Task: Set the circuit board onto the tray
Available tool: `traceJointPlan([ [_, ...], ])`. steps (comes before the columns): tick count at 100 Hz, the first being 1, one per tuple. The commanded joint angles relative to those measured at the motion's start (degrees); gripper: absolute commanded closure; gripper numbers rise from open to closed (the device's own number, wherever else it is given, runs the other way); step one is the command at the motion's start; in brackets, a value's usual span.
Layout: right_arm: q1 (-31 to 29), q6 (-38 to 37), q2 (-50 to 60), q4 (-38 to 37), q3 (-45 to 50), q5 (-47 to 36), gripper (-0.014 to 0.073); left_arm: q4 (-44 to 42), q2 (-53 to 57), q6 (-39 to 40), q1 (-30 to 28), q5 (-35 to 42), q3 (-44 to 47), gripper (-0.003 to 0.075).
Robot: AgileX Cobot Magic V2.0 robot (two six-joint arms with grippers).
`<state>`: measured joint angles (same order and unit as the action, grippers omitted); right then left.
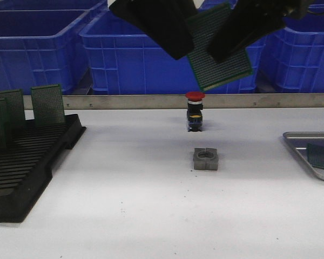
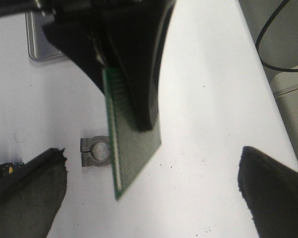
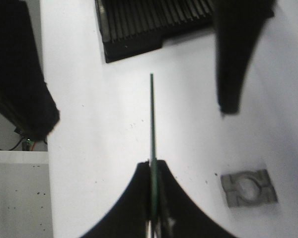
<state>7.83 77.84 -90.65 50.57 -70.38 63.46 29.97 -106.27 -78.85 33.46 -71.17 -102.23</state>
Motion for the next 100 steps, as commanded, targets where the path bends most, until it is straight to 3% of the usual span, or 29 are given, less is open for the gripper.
traceJointPlan([
  [1,-3.17,-2.15,3.32,0.31,-1.54,0.82,0.0652,3.26,3.03,0.7,0.31,-0.95,-1.56,0.0084],
  [30,-18.92,-9.39,0.65,-0.08,-1.48,1.56,0.0652,3.26,3.03,0.7,0.31,-1.05,-1.56,0.0084],
  [53,-28.87,-24.71,-7.91,-0.08,-1.48,1.56,0.0652,3.26,3.03,0.7,0.31,-1.3,-1.56,0.0084],
  [76,-31.56,-32.65,-16.04,0.17,-1.48,1.39,0.0652,3.26,3.03,0.7,0.31,-1.4,-1.56,0.0084],
  [100,-31.56,-33.56,-20.39,1.66,-1.48,0.85,0.0629,3.26,3.03,0.75,0.31,-1.63,-1.56,0.0084],
])
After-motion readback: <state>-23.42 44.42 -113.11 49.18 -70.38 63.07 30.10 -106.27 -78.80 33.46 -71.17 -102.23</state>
